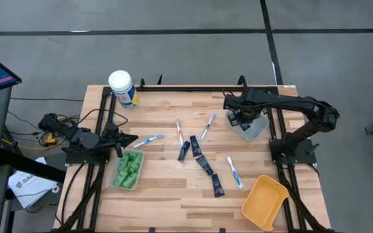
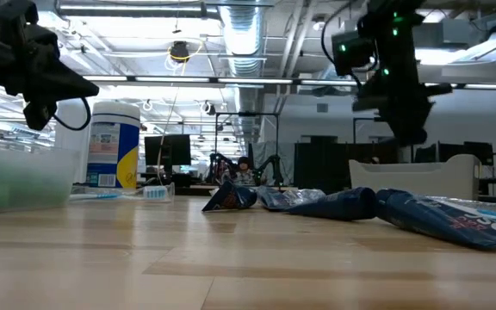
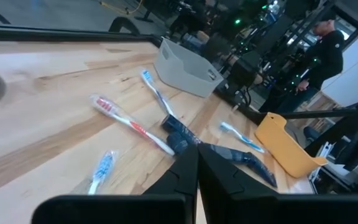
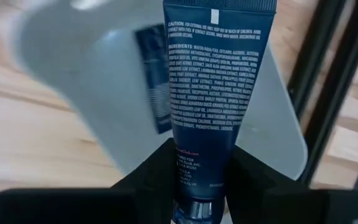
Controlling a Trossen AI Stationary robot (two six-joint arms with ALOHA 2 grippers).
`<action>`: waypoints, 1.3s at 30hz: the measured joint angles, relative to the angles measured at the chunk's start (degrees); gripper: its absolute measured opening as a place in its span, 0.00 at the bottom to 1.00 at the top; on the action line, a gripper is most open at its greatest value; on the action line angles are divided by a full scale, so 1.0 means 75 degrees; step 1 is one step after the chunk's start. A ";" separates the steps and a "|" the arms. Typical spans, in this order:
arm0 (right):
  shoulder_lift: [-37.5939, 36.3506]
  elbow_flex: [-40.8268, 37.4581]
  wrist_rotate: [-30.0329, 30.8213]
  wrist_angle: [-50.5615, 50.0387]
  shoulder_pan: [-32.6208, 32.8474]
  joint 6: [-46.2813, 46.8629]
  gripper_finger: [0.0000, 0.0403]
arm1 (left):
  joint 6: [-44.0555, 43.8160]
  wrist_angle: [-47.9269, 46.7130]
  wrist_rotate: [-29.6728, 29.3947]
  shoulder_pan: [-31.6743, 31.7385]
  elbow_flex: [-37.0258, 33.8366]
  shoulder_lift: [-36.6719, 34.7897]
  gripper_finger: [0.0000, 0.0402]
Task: Pick & Place Travel size toiletries
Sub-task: Put the blue shave cream tube into the gray bin
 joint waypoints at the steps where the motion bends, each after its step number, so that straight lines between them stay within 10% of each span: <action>1: 0.0000 -0.0111 0.0001 0.0016 -0.0068 -0.0039 0.23 | -0.0005 0.0003 0.0000 0.0000 0.0000 0.0005 0.01; 23: -0.0138 -0.0205 -0.0628 0.0109 0.0036 -0.0363 0.65 | -0.0012 0.0066 -0.0009 0.0003 0.0000 0.0020 0.00; 39: 0.0192 0.1652 -0.1265 0.1439 0.4195 0.3428 0.71 | 0.0002 0.0120 -0.0006 0.0003 0.0000 0.0020 0.00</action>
